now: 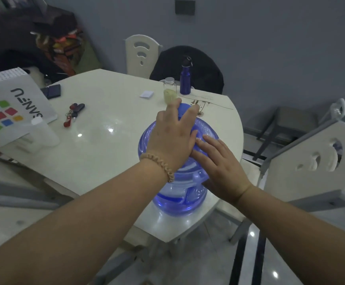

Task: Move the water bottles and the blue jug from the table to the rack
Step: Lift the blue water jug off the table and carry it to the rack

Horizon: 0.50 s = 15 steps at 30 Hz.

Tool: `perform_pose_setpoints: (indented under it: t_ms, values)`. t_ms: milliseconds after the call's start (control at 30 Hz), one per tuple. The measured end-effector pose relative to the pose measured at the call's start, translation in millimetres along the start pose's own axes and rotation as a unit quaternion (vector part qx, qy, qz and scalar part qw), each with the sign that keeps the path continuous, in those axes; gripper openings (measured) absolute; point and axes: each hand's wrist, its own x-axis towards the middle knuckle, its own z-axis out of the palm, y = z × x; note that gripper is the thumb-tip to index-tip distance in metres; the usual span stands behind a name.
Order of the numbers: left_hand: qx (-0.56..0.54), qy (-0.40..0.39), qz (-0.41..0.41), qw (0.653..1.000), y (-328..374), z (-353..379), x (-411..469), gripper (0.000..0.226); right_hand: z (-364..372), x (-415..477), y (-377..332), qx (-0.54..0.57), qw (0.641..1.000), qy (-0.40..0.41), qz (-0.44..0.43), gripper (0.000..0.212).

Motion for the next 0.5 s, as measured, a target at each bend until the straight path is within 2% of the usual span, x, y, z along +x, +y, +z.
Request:
perform_pose_setpoints:
  t_ms: [200,333,500]
  values:
    - [0.005,0.020,-0.009,1.000,21.7,0.9,-9.8,0.048,-8.1,-17.5,7.0,0.019,1.000,-0.003,-0.017,0.095]
    - [0.002,0.000,-0.004,1.000,16.1,-4.6,-9.9,0.050,-0.2,-16.9,9.5,0.035,0.999,0.007,-0.027,0.098]
    - [-0.008,-0.054,0.089,0.995,-4.6,-21.6,4.3,0.054,12.8,-10.9,21.9,0.059,0.993,0.077,-0.062,0.089]
